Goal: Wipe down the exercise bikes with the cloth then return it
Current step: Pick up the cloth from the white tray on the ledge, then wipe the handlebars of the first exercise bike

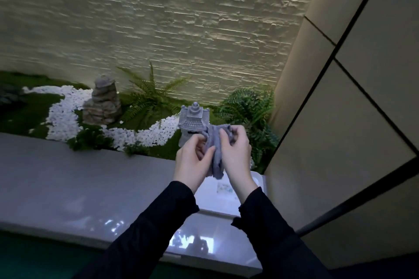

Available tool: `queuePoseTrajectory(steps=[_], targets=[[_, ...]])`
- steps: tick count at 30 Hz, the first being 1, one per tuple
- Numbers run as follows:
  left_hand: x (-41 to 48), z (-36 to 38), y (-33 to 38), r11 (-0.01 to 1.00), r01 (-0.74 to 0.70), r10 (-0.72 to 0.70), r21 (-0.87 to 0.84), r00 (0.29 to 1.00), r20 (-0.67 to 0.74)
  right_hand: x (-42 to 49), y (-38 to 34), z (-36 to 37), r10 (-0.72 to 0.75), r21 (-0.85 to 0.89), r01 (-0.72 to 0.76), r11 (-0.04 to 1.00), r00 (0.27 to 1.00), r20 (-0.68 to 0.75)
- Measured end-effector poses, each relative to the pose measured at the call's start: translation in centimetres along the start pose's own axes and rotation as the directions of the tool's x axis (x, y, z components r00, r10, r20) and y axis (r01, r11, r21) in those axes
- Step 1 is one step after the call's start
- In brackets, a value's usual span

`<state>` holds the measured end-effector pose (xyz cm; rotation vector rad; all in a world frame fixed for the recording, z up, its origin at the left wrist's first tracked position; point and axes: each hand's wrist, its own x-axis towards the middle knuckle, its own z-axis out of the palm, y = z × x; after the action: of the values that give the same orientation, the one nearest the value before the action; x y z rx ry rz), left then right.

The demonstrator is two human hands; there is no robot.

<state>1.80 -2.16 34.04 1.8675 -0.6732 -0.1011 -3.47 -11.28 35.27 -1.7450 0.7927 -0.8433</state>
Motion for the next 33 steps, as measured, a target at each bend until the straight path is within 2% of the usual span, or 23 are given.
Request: queuePoseTrajectory(steps=[5, 8, 11, 13, 14, 17, 19, 21, 23, 27, 29, 31, 33], targets=[[-3.5, -2.5, 1.3, 0.997, 0.054, -0.054, -0.055, 0.998, -0.007, -2.3, -0.8, 0.3, 0.068, 0.144, -0.104, 0.984, 0.970, 0.233], [-5.2, -3.7, 2.7, 0.983, 0.123, -0.123, -0.137, 0.992, 0.013, -3.7, -1.4, -0.1, 0.067, 0.192, -0.158, 0.969, 0.909, 0.412], [-7.9, -4.9, 3.6, 0.966, 0.204, -0.200, -0.162, 0.979, 0.042, -5.3, -1.2, -1.0, 0.064, 0.214, -0.201, 0.956, 0.854, 0.517], [-10.0, -5.9, 3.7, 0.951, 0.259, -0.264, -0.171, 0.965, -0.004, -6.3, -1.0, -1.3, 0.046, 0.213, -0.205, 0.955, 0.815, 0.578], [-11.0, -6.5, 3.7, 0.946, 0.281, -0.295, -0.161, 0.953, -0.070, -6.8, -1.0, -1.2, 0.030, 0.209, -0.200, 0.957, 0.788, 0.615], [-14.0, -8.5, 3.5, 0.917, 0.372, -0.400, -0.145, 0.864, -0.305, -9.3, -1.8, -0.6, -0.046, 0.233, -0.190, 0.954, 0.672, 0.739], [-16.2, -9.7, 3.5, 0.884, 0.427, -0.468, -0.190, 0.812, -0.348, -11.5, -2.6, 0.1, -0.115, 0.241, -0.143, 0.960, 0.581, 0.806], [-18.4, -10.9, 3.7, 0.878, 0.411, -0.477, -0.244, 0.790, -0.384, -13.7, -3.5, 0.8, -0.190, 0.265, -0.086, 0.961, 0.490, 0.850], [-20.7, -12.3, 3.9, 0.888, 0.381, -0.461, -0.258, 0.746, -0.480, -16.2, -4.4, 1.6, -0.248, 0.291, -0.048, 0.956, 0.405, 0.880], [-24.9, -14.7, 4.4, 0.875, 0.425, -0.472, -0.232, 0.645, -0.601, -21.2, -5.2, 2.7, -0.312, 0.338, -0.012, 0.941, 0.357, 0.880], [-28.1, -16.0, 4.7, 0.851, 0.491, -0.483, -0.187, 0.591, -0.646, -24.1, -5.4, 3.1, -0.328, 0.344, 0.001, 0.939, 0.304, 0.895], [-31.7, -17.5, 5.2, 0.810, 0.574, -0.495, -0.118, 0.563, -0.661, -26.7, -5.9, 3.5, -0.336, 0.342, 0.017, 0.940, 0.232, 0.913], [-36.1, -18.9, 5.9, 0.725, 0.689, -0.512, -0.016, 0.523, -0.682, -29.3, -6.5, 3.7, -0.349, 0.348, 0.038, 0.937, 0.179, 0.920]])
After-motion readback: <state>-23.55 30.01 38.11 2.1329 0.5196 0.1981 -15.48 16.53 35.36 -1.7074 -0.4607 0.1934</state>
